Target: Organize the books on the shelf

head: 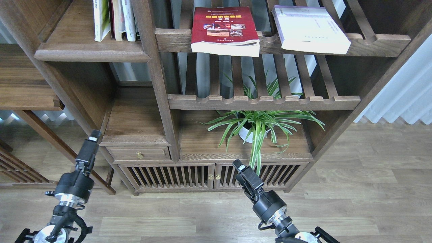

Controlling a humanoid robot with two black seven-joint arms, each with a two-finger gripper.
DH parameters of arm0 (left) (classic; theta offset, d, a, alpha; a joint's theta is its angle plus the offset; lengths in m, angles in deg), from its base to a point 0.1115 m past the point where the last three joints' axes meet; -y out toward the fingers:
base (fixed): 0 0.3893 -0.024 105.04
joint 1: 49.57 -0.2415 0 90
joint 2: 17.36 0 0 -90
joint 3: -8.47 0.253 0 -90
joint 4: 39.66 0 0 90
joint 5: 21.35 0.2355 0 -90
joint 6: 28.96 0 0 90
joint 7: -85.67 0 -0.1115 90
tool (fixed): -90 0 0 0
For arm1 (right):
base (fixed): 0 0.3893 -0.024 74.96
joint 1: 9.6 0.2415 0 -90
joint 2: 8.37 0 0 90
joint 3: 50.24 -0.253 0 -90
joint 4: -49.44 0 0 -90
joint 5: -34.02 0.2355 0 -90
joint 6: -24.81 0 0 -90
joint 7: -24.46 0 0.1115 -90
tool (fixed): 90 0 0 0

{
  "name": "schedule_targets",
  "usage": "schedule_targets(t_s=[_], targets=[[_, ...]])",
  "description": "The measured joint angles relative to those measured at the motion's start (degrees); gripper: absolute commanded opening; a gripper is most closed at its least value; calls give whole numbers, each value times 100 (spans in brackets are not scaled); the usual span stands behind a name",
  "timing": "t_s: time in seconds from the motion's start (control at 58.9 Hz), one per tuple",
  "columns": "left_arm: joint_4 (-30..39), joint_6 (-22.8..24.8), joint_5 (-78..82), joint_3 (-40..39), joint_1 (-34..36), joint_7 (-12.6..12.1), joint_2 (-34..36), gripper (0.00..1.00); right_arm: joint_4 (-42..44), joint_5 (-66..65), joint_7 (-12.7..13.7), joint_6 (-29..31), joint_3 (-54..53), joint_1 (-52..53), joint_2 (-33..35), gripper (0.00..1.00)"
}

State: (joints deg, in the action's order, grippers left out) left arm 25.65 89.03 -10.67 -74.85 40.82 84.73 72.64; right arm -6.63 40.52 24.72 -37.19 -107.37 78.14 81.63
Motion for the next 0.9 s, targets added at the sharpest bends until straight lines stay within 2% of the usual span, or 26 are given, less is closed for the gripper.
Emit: schedule_targets(t_s=[0.56,0.781,0.9], targets=[[-6,0,-577,235,-60,22,0,100,-192,170,-59,0,-110,267,0,99],[-51,0,-571,246,-75,28,0,100,-1627,308,-37,0,-214,17,0,99],[-58,0,-567,226,-72,29,0,100,-2041,317,-35,0,-291,-128,0,99]])
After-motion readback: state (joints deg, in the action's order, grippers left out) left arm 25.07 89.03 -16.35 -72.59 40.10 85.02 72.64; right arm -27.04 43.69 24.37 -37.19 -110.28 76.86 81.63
